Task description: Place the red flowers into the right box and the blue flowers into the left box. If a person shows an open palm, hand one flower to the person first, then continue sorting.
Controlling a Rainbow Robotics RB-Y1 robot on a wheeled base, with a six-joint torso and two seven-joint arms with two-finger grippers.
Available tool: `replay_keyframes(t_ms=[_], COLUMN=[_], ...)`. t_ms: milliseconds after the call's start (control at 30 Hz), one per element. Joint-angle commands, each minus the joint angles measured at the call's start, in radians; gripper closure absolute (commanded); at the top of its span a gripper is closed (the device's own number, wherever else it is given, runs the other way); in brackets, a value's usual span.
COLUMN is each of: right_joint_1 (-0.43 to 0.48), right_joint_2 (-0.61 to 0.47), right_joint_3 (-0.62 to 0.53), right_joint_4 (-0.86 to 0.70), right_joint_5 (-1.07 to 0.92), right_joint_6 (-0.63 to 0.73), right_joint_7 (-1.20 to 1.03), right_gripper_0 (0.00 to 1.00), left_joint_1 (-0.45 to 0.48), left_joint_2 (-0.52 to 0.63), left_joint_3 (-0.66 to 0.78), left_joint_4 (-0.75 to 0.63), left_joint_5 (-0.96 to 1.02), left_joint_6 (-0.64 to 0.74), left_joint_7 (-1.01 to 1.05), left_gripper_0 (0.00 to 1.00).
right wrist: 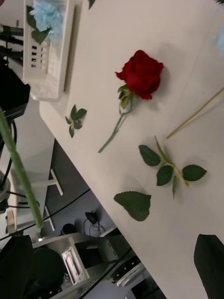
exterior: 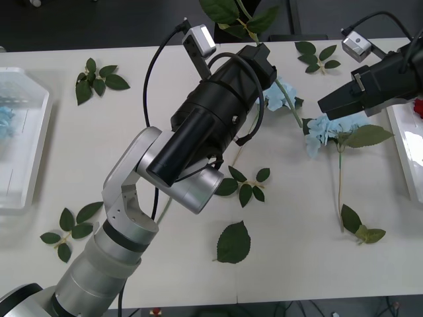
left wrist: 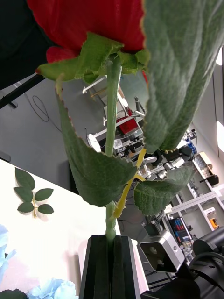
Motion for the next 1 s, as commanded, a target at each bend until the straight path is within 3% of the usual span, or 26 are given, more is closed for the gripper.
replay_keyframes(t_ms=[33, 333, 433, 600, 667, 1000], right_joint_1=[-0.071, -0.092, -0.103, -0.11, -0.11, -0.11], right_joint_2=[0.067, 0.168, 0.182, 0.183, 0.18, 0.163], right_joint_3=[-0.001, 0.0, 0.005, 0.039, 0.039, 0.039], right_joint_4=[-0.009, -0.017, -0.018, -0.018, -0.017, -0.017], right_joint_5=[-0.045, -0.037, -0.005, 0.0, 0.004, 0.006], right_joint_6=[0.037, 0.033, 0.036, 0.016, 0.011, 0.011], right_joint_7=[-0.079, -0.119, -0.124, -0.138, -0.142, -0.154], right_gripper_0=[0.0, 0.02, 0.26, 0.89, 1.0, 1.0], left_joint_1=[-0.041, -0.041, -0.041, -0.041, -0.041, -0.041], left_joint_2=[-0.022, -0.022, -0.022, -0.022, -0.022, -0.022], left_joint_3=[-0.016, -0.016, -0.016, -0.016, -0.016, -0.016], left_joint_4=[-0.014, -0.014, -0.014, -0.014, -0.014, -0.014], left_joint_5=[-0.012, -0.012, -0.012, -0.012, -0.012, -0.012], left_joint_6=[-0.015, -0.015, -0.015, -0.015, -0.015, -0.015], left_joint_7=[-0.005, -0.005, -0.005, -0.005, -0.005, -0.005], left_gripper_0=[1.0, 1.0, 1.0, 1.0, 1.0, 1.0])
